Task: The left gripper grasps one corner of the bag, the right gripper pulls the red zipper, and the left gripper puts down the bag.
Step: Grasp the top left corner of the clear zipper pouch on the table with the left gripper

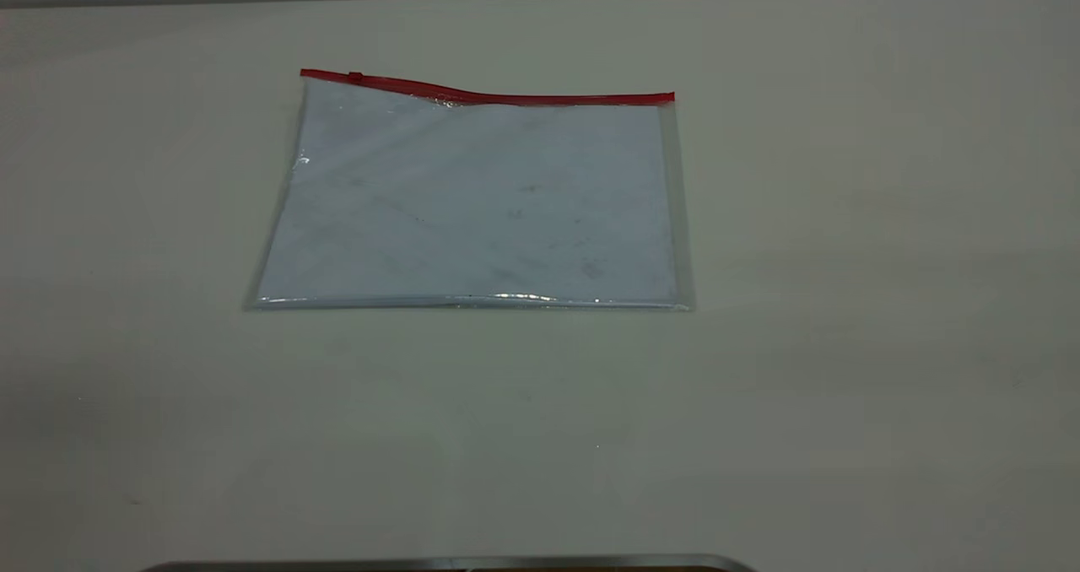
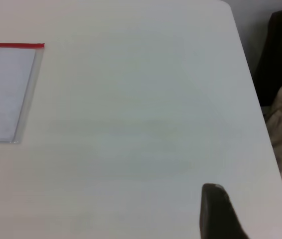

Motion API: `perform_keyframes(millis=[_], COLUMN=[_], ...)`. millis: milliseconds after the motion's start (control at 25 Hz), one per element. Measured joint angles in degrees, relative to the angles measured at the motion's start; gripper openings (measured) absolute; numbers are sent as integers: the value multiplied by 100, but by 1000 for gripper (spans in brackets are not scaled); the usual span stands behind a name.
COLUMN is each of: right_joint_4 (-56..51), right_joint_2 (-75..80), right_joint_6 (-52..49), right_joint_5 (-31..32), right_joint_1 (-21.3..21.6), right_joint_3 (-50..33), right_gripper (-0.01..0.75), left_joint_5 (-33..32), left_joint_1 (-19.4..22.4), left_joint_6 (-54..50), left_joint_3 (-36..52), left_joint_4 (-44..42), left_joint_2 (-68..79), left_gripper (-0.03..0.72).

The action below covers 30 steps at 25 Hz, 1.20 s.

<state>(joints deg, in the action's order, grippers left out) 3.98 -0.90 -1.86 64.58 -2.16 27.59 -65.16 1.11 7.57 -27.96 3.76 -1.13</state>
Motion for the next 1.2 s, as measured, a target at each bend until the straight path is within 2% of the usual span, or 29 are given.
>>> perform_keyframes(millis=[320,560,680,880,1040,1200], right_joint_4=[-199,-1284,-1921,-2893,-4020,-5309], right_joint_2=[0,740,1611,3275,4628,6001], right_joint_6=[146,824,1429,2819,4187,5632], right_joint_5=[0,-196,-713,-2267,-3491,-3910], right_joint_1=[0,0,0,0,0,0], right_joint_3=[0,19,19,19,67,473], right_gripper=[381,381,394,468,529,545], left_joint_5=[0,108,400,1248,2178,3014], left_joint_1=[0,0,0,0,0,0], left_joint_6=[0,-127,-167,84,194,230], left_joint_3=[0,-90,-284,-574,-816,-1000], left_joint_4=[57,75,138,228,382,622], left_joint_2=[0,344,1160,3089,4573,5804], left_gripper=[430,430,430,441,507,578])
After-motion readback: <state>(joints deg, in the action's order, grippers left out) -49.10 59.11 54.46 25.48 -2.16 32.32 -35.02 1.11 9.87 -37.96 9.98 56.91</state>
